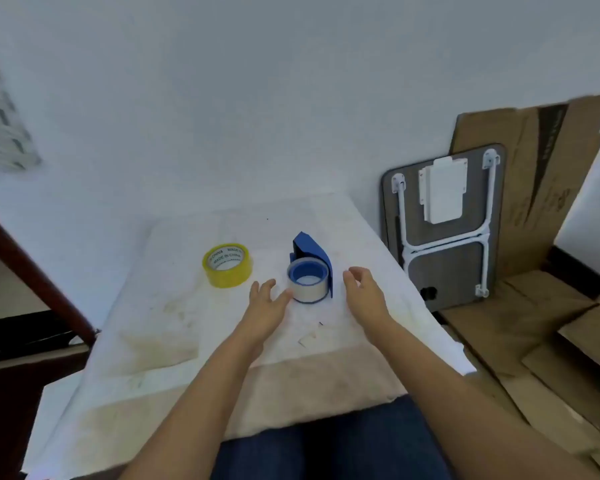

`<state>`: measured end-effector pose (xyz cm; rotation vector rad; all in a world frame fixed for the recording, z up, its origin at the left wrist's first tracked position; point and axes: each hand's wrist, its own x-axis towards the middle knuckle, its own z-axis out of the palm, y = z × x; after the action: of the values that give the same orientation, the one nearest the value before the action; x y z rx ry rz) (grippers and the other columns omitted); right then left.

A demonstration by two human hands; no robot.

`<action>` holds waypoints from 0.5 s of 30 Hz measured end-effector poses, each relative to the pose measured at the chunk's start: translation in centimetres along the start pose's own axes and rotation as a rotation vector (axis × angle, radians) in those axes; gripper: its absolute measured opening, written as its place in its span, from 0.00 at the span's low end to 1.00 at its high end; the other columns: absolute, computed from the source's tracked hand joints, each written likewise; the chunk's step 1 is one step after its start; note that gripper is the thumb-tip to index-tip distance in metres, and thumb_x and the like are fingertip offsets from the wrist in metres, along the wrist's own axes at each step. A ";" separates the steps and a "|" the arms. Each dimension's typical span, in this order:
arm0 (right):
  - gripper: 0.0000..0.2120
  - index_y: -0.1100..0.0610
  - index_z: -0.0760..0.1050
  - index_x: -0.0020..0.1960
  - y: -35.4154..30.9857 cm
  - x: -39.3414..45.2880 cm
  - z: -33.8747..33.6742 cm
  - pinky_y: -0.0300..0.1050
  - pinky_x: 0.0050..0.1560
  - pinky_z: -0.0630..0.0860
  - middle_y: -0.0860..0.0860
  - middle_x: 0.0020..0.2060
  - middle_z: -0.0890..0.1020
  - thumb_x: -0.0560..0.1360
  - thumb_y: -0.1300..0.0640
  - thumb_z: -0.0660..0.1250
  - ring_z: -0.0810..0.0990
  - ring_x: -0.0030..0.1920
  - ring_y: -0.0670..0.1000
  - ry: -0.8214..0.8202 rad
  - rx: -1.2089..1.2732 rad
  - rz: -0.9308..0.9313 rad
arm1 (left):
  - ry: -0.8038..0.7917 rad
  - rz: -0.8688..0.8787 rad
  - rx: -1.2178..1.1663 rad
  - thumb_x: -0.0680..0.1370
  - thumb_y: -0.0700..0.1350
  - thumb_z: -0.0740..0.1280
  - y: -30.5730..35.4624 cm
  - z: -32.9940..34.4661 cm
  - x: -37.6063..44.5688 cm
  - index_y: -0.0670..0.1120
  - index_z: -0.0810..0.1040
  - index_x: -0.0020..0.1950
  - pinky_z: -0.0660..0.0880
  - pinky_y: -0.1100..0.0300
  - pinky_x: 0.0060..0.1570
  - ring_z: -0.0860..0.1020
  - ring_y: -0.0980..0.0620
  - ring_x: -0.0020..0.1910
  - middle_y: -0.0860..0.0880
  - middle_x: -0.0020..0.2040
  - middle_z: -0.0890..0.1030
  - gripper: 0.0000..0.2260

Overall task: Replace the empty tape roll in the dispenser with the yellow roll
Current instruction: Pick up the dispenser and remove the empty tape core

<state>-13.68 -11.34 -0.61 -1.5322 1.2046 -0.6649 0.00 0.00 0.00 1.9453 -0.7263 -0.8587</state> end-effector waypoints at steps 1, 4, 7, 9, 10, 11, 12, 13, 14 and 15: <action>0.20 0.55 0.67 0.70 -0.3 0.7 0.1 0.45 0.60 0.68 0.54 0.69 0.72 0.82 0.48 0.54 0.73 0.65 0.55 -0.013 -0.002 0.011 | 0.014 0.002 -0.012 0.82 0.57 0.58 0.0 0.1 0.5 0.51 0.57 0.81 0.57 0.51 0.75 0.54 0.49 0.80 0.53 0.83 0.44 0.28; 0.19 0.54 0.69 0.66 -1.0 2.2 0.8 0.45 0.54 0.70 0.53 0.63 0.76 0.81 0.46 0.54 0.76 0.60 0.54 -0.042 0.022 0.047 | 0.022 -0.019 -0.066 0.83 0.58 0.57 -0.1 0.1 1.7 0.51 0.59 0.80 0.57 0.52 0.75 0.54 0.51 0.80 0.53 0.83 0.47 0.27; 0.17 0.54 0.70 0.63 -0.7 3.3 2.0 0.43 0.47 0.68 0.52 0.53 0.77 0.81 0.46 0.53 0.75 0.51 0.51 -0.050 0.044 0.056 | 0.012 -0.002 -0.103 0.82 0.58 0.58 -0.9 0.4 2.5 0.51 0.61 0.79 0.59 0.53 0.74 0.58 0.52 0.79 0.53 0.82 0.53 0.26; 0.18 0.55 0.70 0.61 -0.6 3.8 2.9 0.44 0.47 0.67 0.51 0.49 0.76 0.82 0.46 0.51 0.74 0.49 0.51 -0.031 0.044 0.056 | -0.018 0.015 -0.188 0.81 0.57 0.60 -1.3 0.4 3.2 0.52 0.64 0.78 0.64 0.53 0.74 0.65 0.53 0.75 0.53 0.81 0.60 0.26; 0.19 0.57 0.71 0.60 -0.6 4.1 3.4 0.44 0.48 0.67 0.52 0.49 0.76 0.82 0.45 0.51 0.74 0.48 0.52 -0.020 0.042 0.054 | -0.039 0.014 -0.247 0.81 0.56 0.62 -1.6 0.4 3.5 0.52 0.65 0.77 0.68 0.52 0.72 0.68 0.54 0.73 0.53 0.79 0.64 0.25; 0.21 0.57 0.72 0.60 -0.6 4.4 3.9 0.44 0.47 0.67 0.52 0.49 0.76 0.82 0.44 0.50 0.74 0.48 0.52 -0.012 0.036 0.048 | -0.060 0.009 -0.303 0.81 0.55 0.63 -1.6 0.4 3.7 0.52 0.67 0.76 0.72 0.52 0.69 0.71 0.55 0.71 0.53 0.77 0.67 0.24; 0.21 0.57 0.73 0.60 -0.8 4.5 4.3 0.43 0.46 0.67 0.52 0.49 0.77 0.82 0.44 0.50 0.74 0.48 0.52 -0.011 0.026 0.045 | -0.084 0.010 -0.348 0.81 0.54 0.63 -1.5 0.4 3.8 0.52 0.69 0.75 0.75 0.53 0.66 0.73 0.56 0.69 0.53 0.75 0.70 0.23; 0.21 0.57 0.73 0.60 -0.9 4.7 4.8 0.41 0.44 0.67 0.51 0.49 0.77 0.82 0.44 0.50 0.74 0.49 0.51 -0.013 0.026 0.042 | -0.105 0.012 -0.381 0.81 0.53 0.64 -1.4 0.4 3.9 0.53 0.70 0.74 0.77 0.55 0.64 0.74 0.57 0.67 0.54 0.73 0.73 0.22; 0.20 0.56 0.73 0.61 -0.9 4.8 5.1 0.40 0.42 0.68 0.51 0.50 0.77 0.82 0.44 0.51 0.74 0.49 0.51 -0.016 0.035 0.045 | -0.121 0.017 -0.407 0.81 0.52 0.64 -1.3 0.3 3.9 0.52 0.70 0.74 0.78 0.56 0.62 0.76 0.59 0.65 0.54 0.71 0.74 0.21; 0.18 0.56 0.72 0.62 -0.9 4.9 5.5 0.39 0.43 0.68 0.50 0.51 0.77 0.82 0.46 0.53 0.75 0.50 0.50 -0.019 0.057 0.046 | -0.125 0.019 -0.422 0.81 0.51 0.64 -1.2 0.3 4.0 0.52 0.71 0.73 0.79 0.57 0.60 0.77 0.60 0.64 0.54 0.70 0.76 0.20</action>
<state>-6.94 -13.82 -2.29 -1.4556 1.1936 -0.6480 2.35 -2.56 -2.32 1.5186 -0.5783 -1.0356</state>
